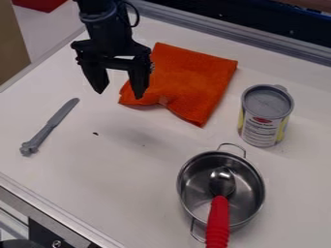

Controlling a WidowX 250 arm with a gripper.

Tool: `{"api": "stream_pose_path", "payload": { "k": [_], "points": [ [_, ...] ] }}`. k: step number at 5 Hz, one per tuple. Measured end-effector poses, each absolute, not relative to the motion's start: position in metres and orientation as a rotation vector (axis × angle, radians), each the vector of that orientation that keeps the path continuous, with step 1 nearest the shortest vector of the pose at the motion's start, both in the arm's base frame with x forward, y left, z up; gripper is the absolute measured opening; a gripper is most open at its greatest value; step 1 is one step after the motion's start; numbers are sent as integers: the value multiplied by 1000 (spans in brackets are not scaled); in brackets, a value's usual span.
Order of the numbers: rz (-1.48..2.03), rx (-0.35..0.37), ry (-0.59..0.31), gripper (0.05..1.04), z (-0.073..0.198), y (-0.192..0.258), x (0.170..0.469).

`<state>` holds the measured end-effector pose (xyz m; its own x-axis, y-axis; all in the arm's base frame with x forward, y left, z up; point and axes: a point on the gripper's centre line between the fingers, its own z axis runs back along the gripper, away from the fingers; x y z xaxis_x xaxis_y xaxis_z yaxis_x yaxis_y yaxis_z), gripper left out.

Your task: Move the red cloth to the bottom of the table near silver pot

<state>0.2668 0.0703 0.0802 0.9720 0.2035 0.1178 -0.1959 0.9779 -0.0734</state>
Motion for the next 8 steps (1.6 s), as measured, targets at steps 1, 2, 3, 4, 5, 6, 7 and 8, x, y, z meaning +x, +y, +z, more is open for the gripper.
{"api": "stream_pose_path", "payload": {
  "k": [1, 2, 3, 4, 5, 6, 7, 8],
  "points": [
    [207, -71, -99, 1001, 73, 69, 264],
    [219, -85, -94, 1001, 74, 73, 262],
    [220, -86, -94, 1001, 74, 73, 261],
    [220, -86, -94, 1001, 74, 73, 261],
    [221, -84, -97, 1001, 73, 73, 262],
    [202, -49, -175, 1001, 74, 67, 278],
    [236, -60, -205, 1001, 71, 62, 298],
    [228, -74, -234, 1001, 69, 59, 312]
  ]
}}
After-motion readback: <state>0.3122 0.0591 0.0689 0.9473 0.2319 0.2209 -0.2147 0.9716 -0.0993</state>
